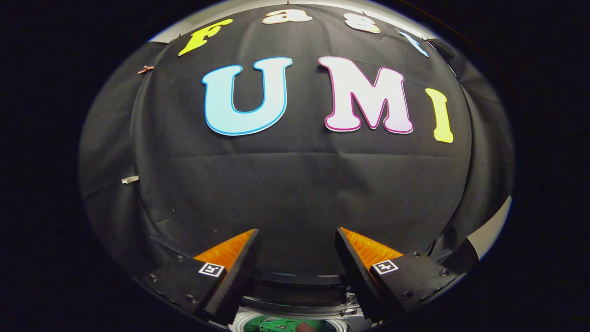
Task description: Put the clothes into the washing machine and then close the washing machine lid.
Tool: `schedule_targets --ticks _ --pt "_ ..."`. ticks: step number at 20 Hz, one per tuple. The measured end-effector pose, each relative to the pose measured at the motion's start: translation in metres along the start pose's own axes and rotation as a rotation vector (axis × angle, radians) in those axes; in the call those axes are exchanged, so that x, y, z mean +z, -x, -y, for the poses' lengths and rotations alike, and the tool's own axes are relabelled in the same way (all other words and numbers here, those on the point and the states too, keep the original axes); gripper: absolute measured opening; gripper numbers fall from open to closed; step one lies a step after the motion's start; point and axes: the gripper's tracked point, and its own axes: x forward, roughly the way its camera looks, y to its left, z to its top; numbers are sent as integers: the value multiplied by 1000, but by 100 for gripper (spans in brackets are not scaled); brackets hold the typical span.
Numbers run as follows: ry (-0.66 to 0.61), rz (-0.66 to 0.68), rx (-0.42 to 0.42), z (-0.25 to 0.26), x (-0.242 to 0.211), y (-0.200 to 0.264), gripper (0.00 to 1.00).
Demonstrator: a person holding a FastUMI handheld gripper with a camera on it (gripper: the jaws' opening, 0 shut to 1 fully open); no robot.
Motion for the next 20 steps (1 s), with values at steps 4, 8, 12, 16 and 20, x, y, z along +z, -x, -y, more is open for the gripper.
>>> schedule_targets --ticks 4,8,12,16,20 --pt "5 -7 18 -4 -4 23 100" --pt "13 24 29 -7 -9 46 100" --pt "19 52 55 -10 -18 66 100" --pt "23 88 64 -13 -29 91 100" --pt "25 130 53 -14 -47 115 99"
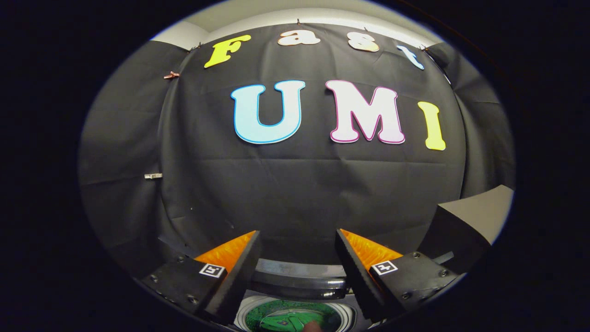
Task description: Put the clothes into the washing machine and then close the washing machine lid.
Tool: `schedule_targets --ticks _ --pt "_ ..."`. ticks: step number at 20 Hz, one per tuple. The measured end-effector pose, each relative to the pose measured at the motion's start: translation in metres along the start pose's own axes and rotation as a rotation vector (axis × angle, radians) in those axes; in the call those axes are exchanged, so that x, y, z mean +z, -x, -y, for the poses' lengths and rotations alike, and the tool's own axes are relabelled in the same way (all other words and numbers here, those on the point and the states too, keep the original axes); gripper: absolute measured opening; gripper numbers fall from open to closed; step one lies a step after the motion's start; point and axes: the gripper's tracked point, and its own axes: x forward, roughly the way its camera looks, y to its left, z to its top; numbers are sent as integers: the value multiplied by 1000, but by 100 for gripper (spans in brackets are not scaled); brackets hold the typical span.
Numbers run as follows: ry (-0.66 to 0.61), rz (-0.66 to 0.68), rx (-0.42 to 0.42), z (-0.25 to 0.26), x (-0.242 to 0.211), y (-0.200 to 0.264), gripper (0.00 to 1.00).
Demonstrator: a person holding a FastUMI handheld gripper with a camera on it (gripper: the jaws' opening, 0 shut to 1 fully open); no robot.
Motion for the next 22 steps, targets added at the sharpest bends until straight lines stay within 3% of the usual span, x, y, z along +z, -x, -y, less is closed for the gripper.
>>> schedule_targets --ticks 4,6,9,12,17,22 --pt "15 25 0 -2 -13 14 99" --pt "70 -38 -14 3 -40 6 98" --pt "-25 -170 -8 -6 -87 13 99" --pt "-100 -220 13 -9 -117 32 98" --pt "-75 -216 12 -11 -117 44 98" --pt "-54 -176 21 -18 -89 79 99"
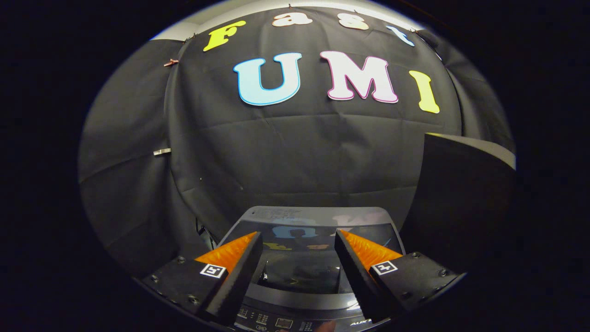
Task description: Put the clothes into the washing machine and then close the washing machine lid.
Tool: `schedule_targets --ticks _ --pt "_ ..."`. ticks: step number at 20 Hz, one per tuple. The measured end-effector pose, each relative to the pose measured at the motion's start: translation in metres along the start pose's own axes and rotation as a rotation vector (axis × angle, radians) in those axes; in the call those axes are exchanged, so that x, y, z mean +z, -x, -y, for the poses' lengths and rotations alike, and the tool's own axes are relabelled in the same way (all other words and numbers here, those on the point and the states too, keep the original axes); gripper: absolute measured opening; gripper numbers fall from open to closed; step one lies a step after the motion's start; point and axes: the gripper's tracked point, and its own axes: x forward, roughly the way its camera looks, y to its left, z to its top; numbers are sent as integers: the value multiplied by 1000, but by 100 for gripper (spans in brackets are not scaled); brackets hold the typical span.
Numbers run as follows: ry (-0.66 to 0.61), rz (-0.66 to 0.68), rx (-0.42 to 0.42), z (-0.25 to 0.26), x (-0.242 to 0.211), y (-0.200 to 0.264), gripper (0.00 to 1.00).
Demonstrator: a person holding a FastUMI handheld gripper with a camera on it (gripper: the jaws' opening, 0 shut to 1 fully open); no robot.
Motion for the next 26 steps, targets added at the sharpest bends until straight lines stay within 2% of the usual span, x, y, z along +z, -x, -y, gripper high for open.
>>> schedule_targets --ticks 12,22,26 --pt "69 164 32 -14 88 126 99" --pt "72 267 -9 31 151 245 99" --pt "97 302 -47 53 159 295 98"
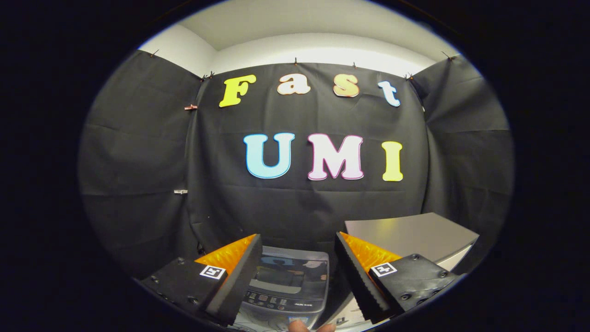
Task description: Put the clothes into the washing machine and then close the washing machine lid.
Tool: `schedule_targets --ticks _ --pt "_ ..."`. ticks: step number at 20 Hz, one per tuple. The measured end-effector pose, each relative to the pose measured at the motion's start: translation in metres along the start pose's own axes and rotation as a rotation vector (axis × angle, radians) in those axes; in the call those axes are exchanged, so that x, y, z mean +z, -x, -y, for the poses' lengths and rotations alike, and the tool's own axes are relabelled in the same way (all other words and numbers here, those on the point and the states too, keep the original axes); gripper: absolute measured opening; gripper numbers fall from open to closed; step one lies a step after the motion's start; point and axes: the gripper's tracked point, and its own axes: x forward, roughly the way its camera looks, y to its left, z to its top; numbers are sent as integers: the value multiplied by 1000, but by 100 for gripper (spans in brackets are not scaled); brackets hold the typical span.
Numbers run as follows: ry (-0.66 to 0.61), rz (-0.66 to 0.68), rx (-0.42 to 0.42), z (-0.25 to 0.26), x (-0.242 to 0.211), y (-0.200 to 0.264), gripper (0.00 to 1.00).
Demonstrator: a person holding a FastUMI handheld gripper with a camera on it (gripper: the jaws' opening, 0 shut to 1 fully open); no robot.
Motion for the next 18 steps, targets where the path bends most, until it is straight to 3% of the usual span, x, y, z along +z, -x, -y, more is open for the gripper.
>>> schedule_targets --ticks 11,18 --pt "-40 57 -84 49 19 95 98" --pt "-28 87 -134 81 26 103 98"
